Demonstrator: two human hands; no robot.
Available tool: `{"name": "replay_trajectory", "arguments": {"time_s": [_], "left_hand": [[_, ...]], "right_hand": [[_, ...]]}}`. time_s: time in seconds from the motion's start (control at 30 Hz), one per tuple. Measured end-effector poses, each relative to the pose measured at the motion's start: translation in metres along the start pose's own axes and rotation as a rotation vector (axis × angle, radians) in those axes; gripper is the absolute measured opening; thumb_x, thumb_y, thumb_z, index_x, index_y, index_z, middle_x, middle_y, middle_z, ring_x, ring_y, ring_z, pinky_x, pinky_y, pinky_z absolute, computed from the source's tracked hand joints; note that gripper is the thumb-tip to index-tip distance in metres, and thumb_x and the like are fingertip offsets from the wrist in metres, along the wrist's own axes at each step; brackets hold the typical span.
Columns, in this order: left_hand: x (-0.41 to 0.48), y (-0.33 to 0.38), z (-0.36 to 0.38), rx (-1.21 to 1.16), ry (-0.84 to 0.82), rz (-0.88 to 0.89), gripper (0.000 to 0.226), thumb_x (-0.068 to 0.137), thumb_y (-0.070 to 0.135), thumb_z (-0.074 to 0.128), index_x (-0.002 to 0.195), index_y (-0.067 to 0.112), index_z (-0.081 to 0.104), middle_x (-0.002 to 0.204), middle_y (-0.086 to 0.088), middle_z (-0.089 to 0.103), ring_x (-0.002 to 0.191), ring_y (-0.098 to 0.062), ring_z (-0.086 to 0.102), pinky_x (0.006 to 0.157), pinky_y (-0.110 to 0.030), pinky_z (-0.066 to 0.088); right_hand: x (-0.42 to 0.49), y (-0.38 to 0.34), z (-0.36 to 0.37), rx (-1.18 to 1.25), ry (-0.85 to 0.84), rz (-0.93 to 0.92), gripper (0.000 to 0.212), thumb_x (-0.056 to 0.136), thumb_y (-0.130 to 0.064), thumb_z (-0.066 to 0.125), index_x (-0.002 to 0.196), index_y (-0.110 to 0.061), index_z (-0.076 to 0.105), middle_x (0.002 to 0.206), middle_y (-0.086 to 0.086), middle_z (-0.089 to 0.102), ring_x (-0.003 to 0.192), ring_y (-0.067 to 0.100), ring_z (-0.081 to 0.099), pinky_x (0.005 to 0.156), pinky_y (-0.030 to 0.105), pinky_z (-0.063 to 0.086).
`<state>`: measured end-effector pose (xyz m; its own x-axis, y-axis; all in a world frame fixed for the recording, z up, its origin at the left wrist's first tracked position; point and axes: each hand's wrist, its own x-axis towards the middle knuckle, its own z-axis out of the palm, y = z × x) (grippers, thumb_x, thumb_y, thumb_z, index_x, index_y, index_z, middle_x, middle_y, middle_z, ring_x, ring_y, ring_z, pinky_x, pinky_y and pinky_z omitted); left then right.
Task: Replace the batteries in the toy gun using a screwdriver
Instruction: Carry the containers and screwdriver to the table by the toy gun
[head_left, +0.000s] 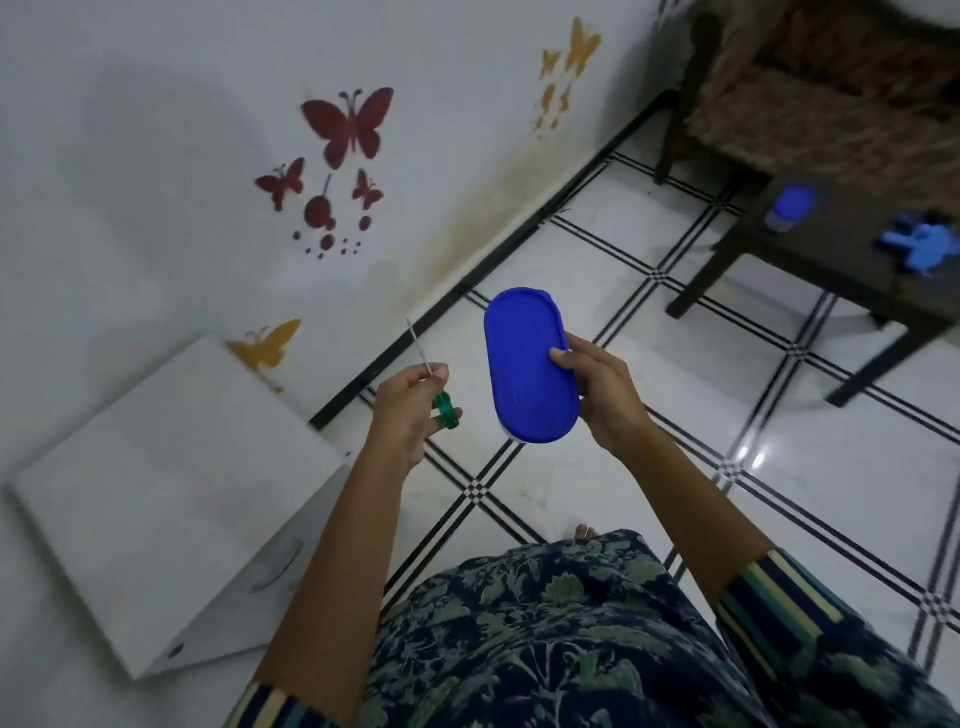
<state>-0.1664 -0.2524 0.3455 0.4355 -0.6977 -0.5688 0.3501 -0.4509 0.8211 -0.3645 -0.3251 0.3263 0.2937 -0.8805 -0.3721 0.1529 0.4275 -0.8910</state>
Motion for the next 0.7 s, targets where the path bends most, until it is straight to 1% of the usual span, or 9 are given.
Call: {"name": "replay_trajectory", "arguments": {"time_s": [0.07, 0.2, 0.3, 0.33, 0.43, 0.5, 0.57, 0.63, 0.7], "left_hand": [[0.017, 0.006, 0.042, 0.054, -0.047, 0.002, 0.002, 0.091, 0.011, 0.064, 0.091, 0.009, 0.064, 0.094, -0.012, 0.056, 0.082, -0.023, 0.059, 0.074, -0.037, 0.059], [0.051, 0.02, 0.139, 0.171, -0.137, 0.036, 0.004, 0.09, 0.01, 0.065, 0.089, 0.007, 0.064, 0.089, -0.014, 0.06, 0.078, -0.025, 0.062, 0.075, -0.04, 0.059], [0.075, 0.03, 0.218, 0.273, -0.166, 0.079, 0.004, 0.089, 0.012, 0.066, 0.088, 0.008, 0.065, 0.091, -0.015, 0.062, 0.081, -0.026, 0.062, 0.076, -0.04, 0.059], [0.079, 0.033, 0.232, 0.298, -0.176, 0.1, 0.004, 0.089, 0.012, 0.067, 0.089, 0.008, 0.066, 0.091, -0.014, 0.063, 0.082, -0.026, 0.063, 0.077, -0.041, 0.059], [0.102, 0.041, 0.303, 0.387, -0.228, 0.158, 0.008, 0.088, 0.017, 0.069, 0.095, 0.012, 0.069, 0.096, -0.011, 0.068, 0.092, -0.027, 0.066, 0.083, -0.043, 0.058], [0.118, 0.047, 0.345, 0.428, -0.248, 0.18, 0.01, 0.088, 0.019, 0.069, 0.096, 0.013, 0.07, 0.095, -0.009, 0.069, 0.095, -0.028, 0.067, 0.084, -0.043, 0.058], [0.132, 0.054, 0.383, 0.461, -0.276, 0.188, 0.003, 0.087, 0.019, 0.07, 0.089, 0.017, 0.07, 0.092, -0.007, 0.071, 0.093, -0.029, 0.069, 0.085, -0.045, 0.058], [0.153, 0.061, 0.423, 0.5, -0.305, 0.195, 0.007, 0.085, 0.02, 0.071, 0.08, 0.024, 0.069, 0.091, -0.007, 0.072, 0.091, -0.028, 0.07, 0.086, -0.048, 0.057], [0.177, 0.068, 0.463, 0.541, -0.333, 0.198, 0.011, 0.085, 0.021, 0.071, 0.076, 0.027, 0.068, 0.091, -0.006, 0.072, 0.091, -0.027, 0.07, 0.087, -0.048, 0.057]], "right_hand": [[0.016, -0.018, -0.034, 0.035, 0.051, -0.023, 0.031, 0.091, -0.015, 0.065, 0.121, -0.018, 0.068, 0.116, 0.004, 0.071, 0.107, 0.03, 0.066, 0.079, 0.044, 0.057], [0.054, -0.054, -0.114, 0.069, 0.131, -0.06, 0.033, 0.09, -0.015, 0.066, 0.123, -0.017, 0.066, 0.116, 0.004, 0.071, 0.11, 0.032, 0.065, 0.075, 0.04, 0.058], [0.082, -0.081, -0.176, 0.093, 0.202, -0.081, 0.035, 0.09, -0.016, 0.067, 0.125, -0.019, 0.065, 0.118, 0.004, 0.07, 0.11, 0.031, 0.065, 0.081, 0.046, 0.058], [0.086, -0.085, -0.188, 0.1, 0.215, -0.093, 0.035, 0.09, -0.016, 0.066, 0.125, -0.019, 0.065, 0.119, 0.004, 0.069, 0.11, 0.031, 0.065, 0.082, 0.047, 0.057], [0.11, -0.112, -0.243, 0.136, 0.284, -0.108, 0.037, 0.091, -0.016, 0.066, 0.127, -0.018, 0.064, 0.122, 0.005, 0.068, 0.112, 0.032, 0.064, 0.081, 0.044, 0.057], [0.126, -0.126, -0.274, 0.152, 0.319, -0.111, 0.037, 0.091, -0.015, 0.065, 0.128, -0.017, 0.063, 0.123, 0.006, 0.067, 0.113, 0.033, 0.063, 0.081, 0.044, 0.057], [0.143, -0.137, -0.299, 0.172, 0.353, -0.109, 0.037, 0.091, -0.015, 0.065, 0.129, -0.016, 0.062, 0.125, 0.007, 0.066, 0.114, 0.034, 0.061, 0.081, 0.044, 0.056], [0.163, -0.147, -0.325, 0.2, 0.394, -0.113, 0.036, 0.092, -0.016, 0.064, 0.128, -0.016, 0.063, 0.125, 0.008, 0.066, 0.115, 0.035, 0.061, 0.08, 0.044, 0.056], [0.186, -0.158, -0.35, 0.23, 0.446, -0.107, 0.034, 0.092, -0.015, 0.064, 0.126, -0.016, 0.064, 0.123, 0.008, 0.067, 0.113, 0.035, 0.062, 0.079, 0.043, 0.056]]}}
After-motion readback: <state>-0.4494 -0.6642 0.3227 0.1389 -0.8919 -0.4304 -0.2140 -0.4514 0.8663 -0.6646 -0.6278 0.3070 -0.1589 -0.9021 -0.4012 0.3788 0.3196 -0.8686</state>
